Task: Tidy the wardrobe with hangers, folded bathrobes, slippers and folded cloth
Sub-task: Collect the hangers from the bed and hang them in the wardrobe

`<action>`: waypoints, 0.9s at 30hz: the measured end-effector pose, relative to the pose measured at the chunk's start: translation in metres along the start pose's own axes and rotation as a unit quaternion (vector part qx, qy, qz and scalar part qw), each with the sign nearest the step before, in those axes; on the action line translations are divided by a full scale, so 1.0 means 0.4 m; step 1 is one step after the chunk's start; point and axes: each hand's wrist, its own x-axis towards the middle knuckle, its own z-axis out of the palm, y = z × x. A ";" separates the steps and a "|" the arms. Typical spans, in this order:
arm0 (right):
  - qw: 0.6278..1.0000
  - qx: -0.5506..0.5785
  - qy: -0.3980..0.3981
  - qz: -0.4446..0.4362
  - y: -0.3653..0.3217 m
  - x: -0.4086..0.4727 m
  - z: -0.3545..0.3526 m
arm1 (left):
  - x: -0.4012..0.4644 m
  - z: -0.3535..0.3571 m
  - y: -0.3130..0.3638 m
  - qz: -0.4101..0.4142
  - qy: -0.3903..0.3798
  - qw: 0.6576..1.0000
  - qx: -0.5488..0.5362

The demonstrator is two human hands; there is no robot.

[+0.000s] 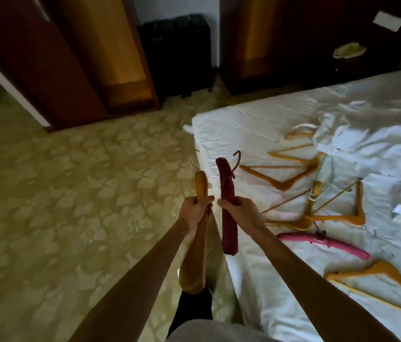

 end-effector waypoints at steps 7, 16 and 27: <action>0.993 -0.028 -0.095 -0.064 -0.290 0.251 0.214 | 0.192 -0.318 0.123 0.043 0.053 0.998 0.013; 0.982 -0.013 -0.152 -0.108 -0.637 0.526 0.468 | 0.437 -0.707 0.308 0.068 0.109 0.991 0.036; 0.979 -0.017 -0.156 -0.131 -0.970 0.952 0.712 | 0.860 -1.050 0.522 0.100 0.134 0.986 0.007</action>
